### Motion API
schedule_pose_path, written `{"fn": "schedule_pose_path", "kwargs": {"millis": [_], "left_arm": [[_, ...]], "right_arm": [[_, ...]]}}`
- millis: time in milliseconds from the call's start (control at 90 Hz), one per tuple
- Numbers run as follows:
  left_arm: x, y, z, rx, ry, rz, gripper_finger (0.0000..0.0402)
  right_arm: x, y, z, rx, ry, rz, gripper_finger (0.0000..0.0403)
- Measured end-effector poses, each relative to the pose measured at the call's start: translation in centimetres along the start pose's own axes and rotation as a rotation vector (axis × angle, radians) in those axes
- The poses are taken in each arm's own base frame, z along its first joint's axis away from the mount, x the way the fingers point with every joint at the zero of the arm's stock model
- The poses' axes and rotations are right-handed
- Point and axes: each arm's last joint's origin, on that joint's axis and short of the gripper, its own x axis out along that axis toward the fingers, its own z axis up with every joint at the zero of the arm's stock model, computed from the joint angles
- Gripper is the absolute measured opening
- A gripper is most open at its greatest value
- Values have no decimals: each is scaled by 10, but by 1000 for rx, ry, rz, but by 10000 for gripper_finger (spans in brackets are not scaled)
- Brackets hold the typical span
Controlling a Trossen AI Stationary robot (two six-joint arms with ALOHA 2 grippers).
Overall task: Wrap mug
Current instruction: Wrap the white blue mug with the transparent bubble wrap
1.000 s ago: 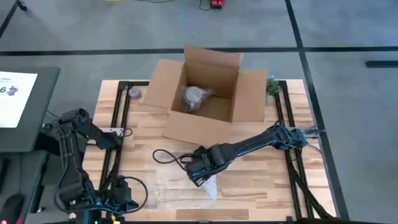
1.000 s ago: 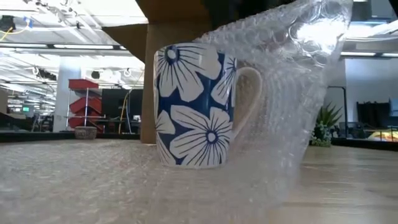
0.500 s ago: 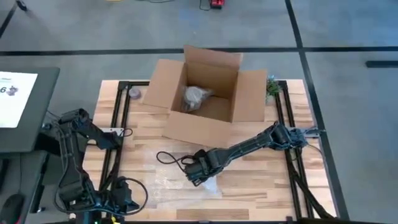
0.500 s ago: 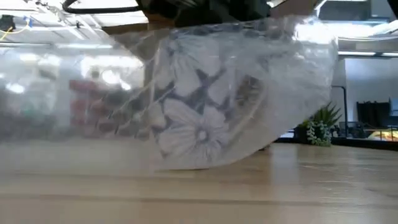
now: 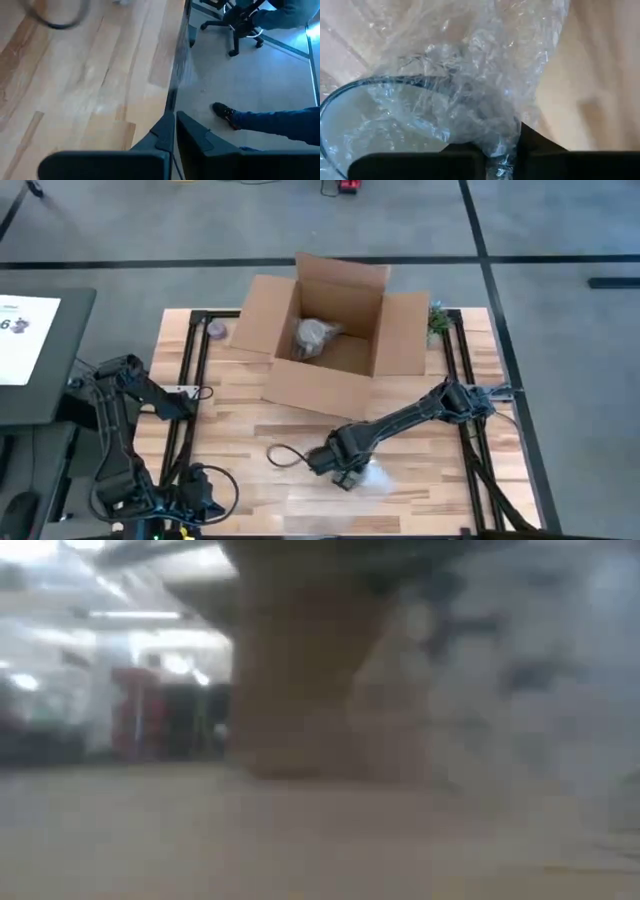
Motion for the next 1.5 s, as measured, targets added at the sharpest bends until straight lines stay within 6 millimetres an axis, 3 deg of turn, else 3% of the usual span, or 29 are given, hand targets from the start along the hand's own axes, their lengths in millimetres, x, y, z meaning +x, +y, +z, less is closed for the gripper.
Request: {"fn": "schedule_pose_path", "kwargs": {"millis": [200,444,789,956,1211,1500], "left_arm": [[4,-2,7,0,-15,-15,0],[6,-3,10,-4,-24,-29,0],[6,-7,11,-51,-29,-61,0],[7,-8,13,-82,-50,-73,0],[16,-3,28,-143,-79,-30,0],[35,4,61,-230,-147,-10,0]], "right_arm": [[5,7,-15,-278,17,-76,21],[24,4,-25,-418,84,-169,22],[16,8,-39,-608,13,-224,24],[11,-15,-65,-574,-6,-246,24],[16,-39,-104,-449,-140,-88,24],[42,-50,-112,-312,-53,-54,25]]}}
